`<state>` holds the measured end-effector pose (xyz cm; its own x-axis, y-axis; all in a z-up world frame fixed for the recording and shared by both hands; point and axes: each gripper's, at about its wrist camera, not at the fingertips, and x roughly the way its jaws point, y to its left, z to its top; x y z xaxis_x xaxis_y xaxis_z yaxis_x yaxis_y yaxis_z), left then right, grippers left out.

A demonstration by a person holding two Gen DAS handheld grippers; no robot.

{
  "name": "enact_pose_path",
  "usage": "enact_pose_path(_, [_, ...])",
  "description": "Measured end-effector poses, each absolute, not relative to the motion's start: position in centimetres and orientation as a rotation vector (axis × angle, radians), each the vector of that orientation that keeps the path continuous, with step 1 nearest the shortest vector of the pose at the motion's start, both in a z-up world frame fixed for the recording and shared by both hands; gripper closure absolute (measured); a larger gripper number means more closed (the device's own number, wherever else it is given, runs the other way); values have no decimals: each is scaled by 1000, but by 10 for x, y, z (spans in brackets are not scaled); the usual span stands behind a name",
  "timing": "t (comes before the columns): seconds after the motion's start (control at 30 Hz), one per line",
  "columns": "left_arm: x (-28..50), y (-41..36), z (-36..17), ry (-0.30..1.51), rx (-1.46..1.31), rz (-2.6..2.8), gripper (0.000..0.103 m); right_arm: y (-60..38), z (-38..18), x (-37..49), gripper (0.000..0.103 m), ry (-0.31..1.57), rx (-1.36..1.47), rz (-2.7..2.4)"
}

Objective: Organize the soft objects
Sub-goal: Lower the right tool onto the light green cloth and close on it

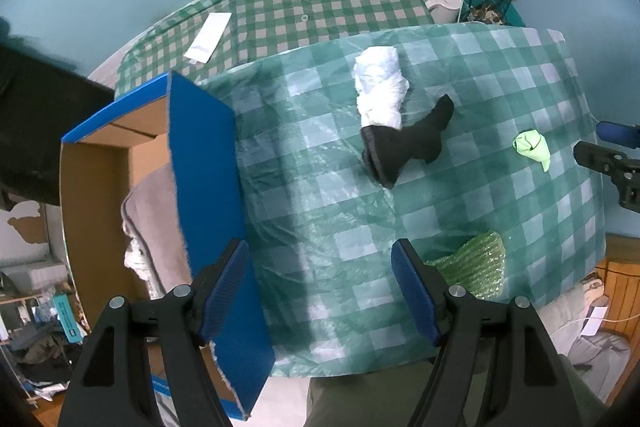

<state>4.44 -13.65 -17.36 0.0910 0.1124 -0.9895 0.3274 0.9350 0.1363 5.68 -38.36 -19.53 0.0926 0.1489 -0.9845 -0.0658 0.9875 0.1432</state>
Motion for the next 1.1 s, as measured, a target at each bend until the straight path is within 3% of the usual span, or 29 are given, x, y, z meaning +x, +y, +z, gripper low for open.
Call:
enact_pose_path(0.6, [49,-167,-221,1572,347,-178,26,-384,-257,62,36,1507,-24,239])
enact_pose_path(1.1, [64,-180,-239,1573,363,-184,26,-377,-277,64,36,1499,-71,256])
